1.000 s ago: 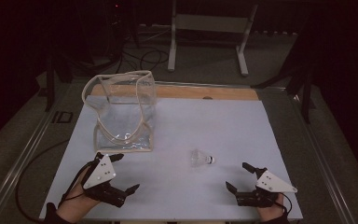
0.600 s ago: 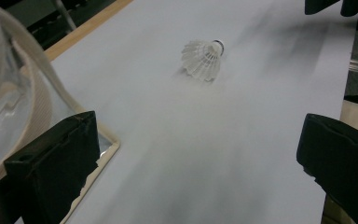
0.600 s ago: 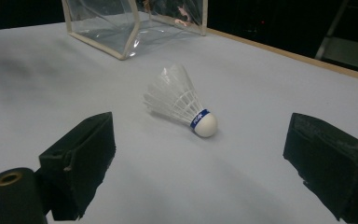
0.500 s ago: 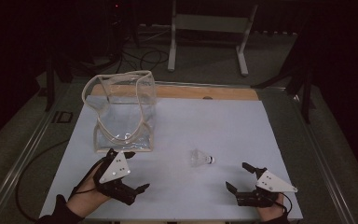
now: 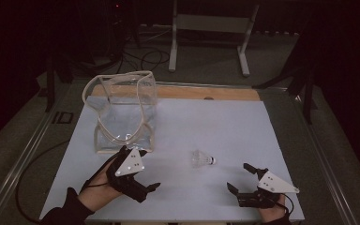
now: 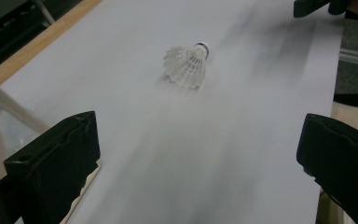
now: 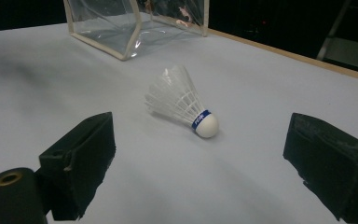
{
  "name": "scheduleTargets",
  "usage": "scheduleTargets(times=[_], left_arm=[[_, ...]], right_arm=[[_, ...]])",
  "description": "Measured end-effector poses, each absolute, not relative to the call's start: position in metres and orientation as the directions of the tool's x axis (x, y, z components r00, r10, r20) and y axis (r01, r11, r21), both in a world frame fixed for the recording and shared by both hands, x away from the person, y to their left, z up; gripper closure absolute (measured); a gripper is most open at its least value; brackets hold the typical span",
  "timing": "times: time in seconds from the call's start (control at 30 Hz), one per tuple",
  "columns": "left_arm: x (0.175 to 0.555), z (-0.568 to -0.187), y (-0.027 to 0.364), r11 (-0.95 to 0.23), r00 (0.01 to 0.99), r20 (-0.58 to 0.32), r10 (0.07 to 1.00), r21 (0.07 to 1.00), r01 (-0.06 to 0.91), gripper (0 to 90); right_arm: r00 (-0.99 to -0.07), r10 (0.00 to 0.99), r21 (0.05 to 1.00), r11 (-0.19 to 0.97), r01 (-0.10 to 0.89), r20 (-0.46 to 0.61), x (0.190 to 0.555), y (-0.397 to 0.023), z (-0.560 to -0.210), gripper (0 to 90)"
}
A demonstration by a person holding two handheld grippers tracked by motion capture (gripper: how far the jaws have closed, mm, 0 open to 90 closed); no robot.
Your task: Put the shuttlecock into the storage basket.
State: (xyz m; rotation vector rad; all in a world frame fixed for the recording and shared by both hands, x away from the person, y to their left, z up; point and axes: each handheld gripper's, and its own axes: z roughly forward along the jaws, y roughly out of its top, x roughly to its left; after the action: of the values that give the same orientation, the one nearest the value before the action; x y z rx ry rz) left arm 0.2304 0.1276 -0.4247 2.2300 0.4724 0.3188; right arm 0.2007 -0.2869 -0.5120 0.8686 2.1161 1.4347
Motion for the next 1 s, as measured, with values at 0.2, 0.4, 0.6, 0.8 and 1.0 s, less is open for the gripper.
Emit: scheduleTargets(times=[0.2,0.4,0.6,0.8,1.0], left_arm=[[0.234,-0.426,0.115,-0.63,0.91,0.074,0.409,0.744,0.223,0.2],[0.237,-0.427,0.104,-0.64,0.919,0.078,0.387,0.74,0.207,0.3],[0.241,-0.428,0.094,-0.66,0.926,0.09,0.366,0.727,0.19,0.2],[0.245,-0.429,0.079,-0.697,0.937,0.093,0.336,0.694,0.181,0.3],[0.251,-0.432,0.07,-0.716,0.948,0.078,0.309,0.675,0.178,0.3]], right_arm=[[-0.707,0.707,0.93,0.261,0.257,-0.003,0.201,-0.287,-0.512,8.8],[-0.707,0.708,0.931,0.259,0.258,-0.001,0.201,-0.287,-0.512,8.8],[-0.708,0.706,0.931,0.258,0.258,0.001,0.201,-0.287,-0.512,8.8],[-0.709,0.705,0.931,0.257,0.258,0.002,0.201,-0.287,-0.512,8.8],[-0.709,0.705,0.931,0.256,0.258,0.003,0.201,-0.287,-0.512,8.8]])
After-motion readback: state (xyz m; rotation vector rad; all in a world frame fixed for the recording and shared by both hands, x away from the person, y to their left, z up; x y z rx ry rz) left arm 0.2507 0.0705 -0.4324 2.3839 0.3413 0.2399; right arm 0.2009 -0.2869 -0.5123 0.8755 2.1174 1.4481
